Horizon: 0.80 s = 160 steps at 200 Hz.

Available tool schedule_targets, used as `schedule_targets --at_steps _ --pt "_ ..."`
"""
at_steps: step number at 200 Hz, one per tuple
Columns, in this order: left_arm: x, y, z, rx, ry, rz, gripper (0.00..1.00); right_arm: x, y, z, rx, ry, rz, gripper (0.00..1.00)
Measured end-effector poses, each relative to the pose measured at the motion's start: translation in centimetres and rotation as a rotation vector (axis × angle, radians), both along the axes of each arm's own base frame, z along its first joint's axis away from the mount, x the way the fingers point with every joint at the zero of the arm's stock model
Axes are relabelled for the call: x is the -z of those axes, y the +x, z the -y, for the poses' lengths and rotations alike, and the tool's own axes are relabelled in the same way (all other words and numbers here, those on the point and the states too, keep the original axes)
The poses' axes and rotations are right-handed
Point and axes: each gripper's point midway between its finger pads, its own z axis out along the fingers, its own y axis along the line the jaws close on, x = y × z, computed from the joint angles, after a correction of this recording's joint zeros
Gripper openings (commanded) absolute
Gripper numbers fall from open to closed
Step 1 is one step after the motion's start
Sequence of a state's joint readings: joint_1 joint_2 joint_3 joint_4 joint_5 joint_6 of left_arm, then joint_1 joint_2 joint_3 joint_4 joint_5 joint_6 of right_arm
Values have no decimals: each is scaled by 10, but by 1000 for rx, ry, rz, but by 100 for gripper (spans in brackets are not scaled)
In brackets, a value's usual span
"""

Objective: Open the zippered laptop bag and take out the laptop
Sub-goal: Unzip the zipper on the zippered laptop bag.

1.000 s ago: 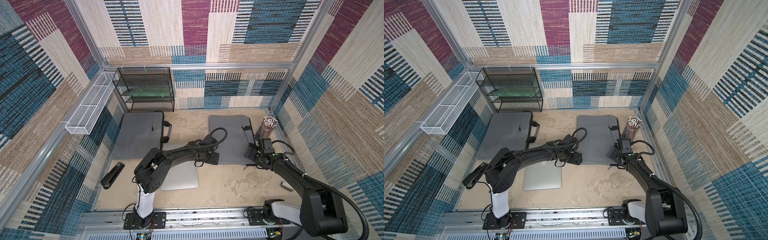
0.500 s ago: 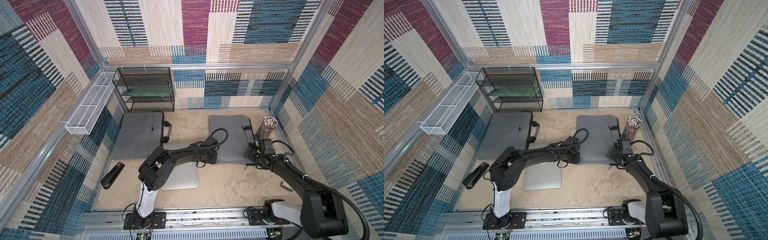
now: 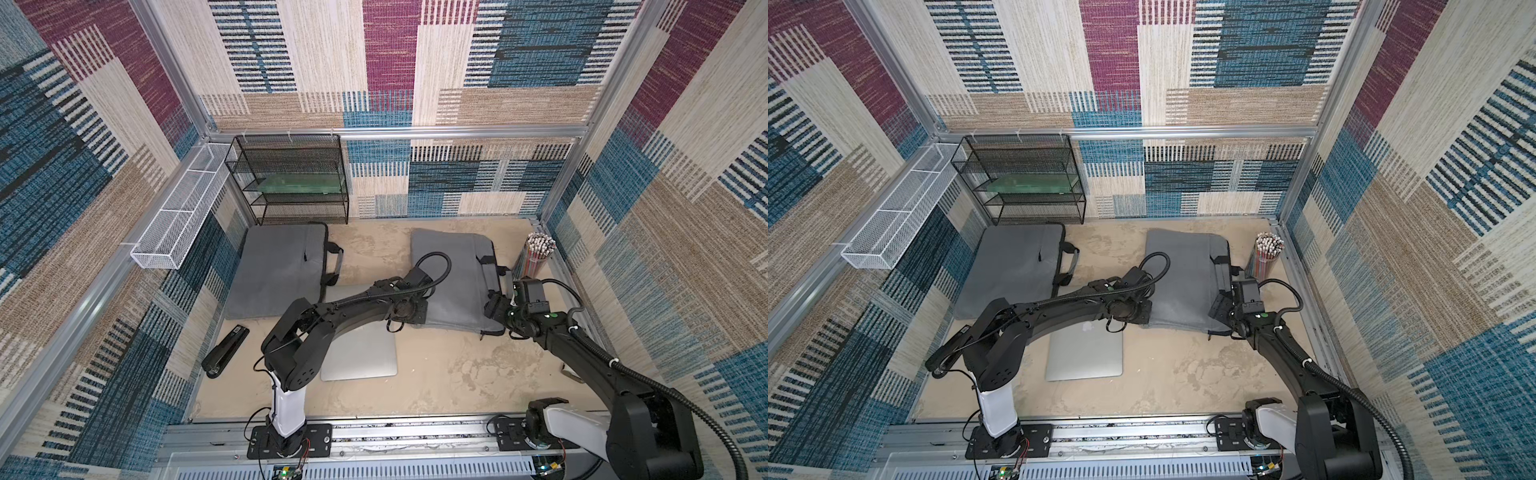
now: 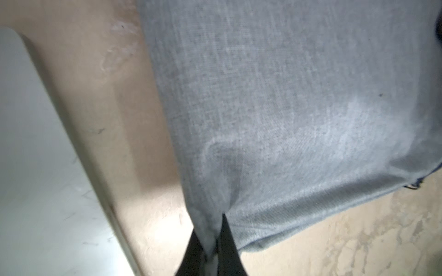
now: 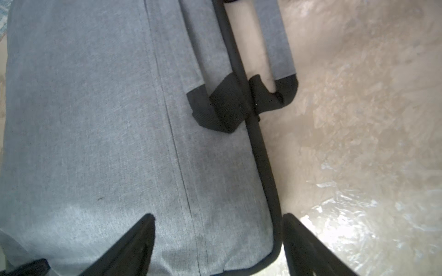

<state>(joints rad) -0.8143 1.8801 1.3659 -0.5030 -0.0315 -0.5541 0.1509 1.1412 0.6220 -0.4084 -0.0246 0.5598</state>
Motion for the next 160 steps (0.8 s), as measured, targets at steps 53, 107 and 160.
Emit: schedule_targets --at_steps 53,107,160 --pt "-10 15 -23 -62 22 -4 0 -13 -20 -61 -183 20 37 68" --pt "-10 26 -39 -102 31 -13 0 15 -54 -79 -208 26 -29 59" --pt "-11 26 -44 -107 27 -17 0 37 -48 -82 -202 -8 -61 49"
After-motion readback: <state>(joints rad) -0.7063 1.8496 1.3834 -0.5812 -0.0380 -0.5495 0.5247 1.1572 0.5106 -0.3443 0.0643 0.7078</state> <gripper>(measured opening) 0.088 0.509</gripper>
